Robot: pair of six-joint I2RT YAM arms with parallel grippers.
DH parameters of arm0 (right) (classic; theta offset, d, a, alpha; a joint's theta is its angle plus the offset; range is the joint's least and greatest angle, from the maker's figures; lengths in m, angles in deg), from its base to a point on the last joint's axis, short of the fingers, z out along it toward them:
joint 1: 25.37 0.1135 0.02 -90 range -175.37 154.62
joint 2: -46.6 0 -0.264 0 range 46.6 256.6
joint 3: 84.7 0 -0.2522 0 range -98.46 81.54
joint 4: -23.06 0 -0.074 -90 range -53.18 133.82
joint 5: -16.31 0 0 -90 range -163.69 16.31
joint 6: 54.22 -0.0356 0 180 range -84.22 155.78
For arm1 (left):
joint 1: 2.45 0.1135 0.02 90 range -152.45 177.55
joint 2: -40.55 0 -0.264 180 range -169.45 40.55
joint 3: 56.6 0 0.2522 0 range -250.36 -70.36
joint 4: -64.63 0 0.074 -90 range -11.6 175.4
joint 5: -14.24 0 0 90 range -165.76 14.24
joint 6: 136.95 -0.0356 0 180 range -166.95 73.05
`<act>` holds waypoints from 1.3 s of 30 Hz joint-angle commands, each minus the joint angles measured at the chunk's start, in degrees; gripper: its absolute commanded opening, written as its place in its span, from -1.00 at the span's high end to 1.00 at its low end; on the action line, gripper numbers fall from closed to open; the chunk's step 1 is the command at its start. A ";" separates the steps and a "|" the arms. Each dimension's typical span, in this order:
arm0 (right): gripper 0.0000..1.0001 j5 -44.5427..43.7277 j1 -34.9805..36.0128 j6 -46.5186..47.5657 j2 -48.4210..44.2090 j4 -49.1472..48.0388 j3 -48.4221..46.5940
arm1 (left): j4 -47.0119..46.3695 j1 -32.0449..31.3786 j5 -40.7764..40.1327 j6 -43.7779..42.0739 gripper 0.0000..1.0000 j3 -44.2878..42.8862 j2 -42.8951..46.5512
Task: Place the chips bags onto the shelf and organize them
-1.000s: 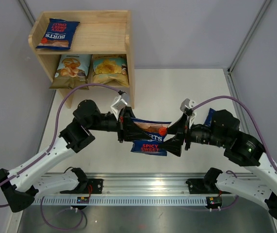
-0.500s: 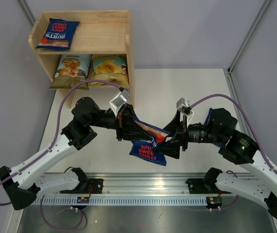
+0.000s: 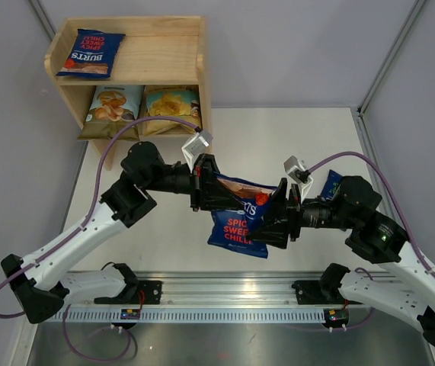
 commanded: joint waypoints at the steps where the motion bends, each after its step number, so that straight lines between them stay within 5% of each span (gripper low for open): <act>1: -0.12 -7.33 -0.05 -1.36 -0.12 -1.18 -0.57 | -4.70 0.38 1.67 2.60 0.71 -0.98 -1.00; 8: 0.31 -14.11 -0.05 -3.03 0.94 -0.99 -0.92 | -9.81 0.38 4.75 5.34 0.65 -0.27 -0.22; 13: 0.59 -15.43 -0.14 -5.31 -1.08 -5.46 1.10 | -6.74 1.78 1.95 4.63 0.22 -0.89 1.28; 17: 0.66 -17.01 -0.05 -7.07 -2.84 -8.73 3.29 | -0.33 2.58 -8.39 1.83 -0.26 -2.29 3.48; 19: 0.71 -17.63 -0.05 -8.13 -3.37 -10.83 3.82 | 2.48 2.58 -12.98 0.16 -0.79 -2.30 5.58; 20: 0.71 -18.42 -0.14 -8.39 -3.80 -11.71 4.26 | 3.02 2.58 -17.09 -0.28 -0.89 -2.21 6.37; 26: 0.73 -21.32 -0.05 -9.45 -5.39 -16.47 4.88 | 5.23 2.58 -41.19 0.23 -0.98 3.65 16.29; 32: 0.74 -23.87 -0.05 -11.73 -5.74 -28.93 6.81 | -19.71 2.58 -45.70 12.35 -0.98 22.81 29.74; 39: 0.73 -23.44 -0.05 -14.98 -0.65 -44.57 7.87 | -51.33 2.49 -42.01 25.37 -0.98 38.30 28.54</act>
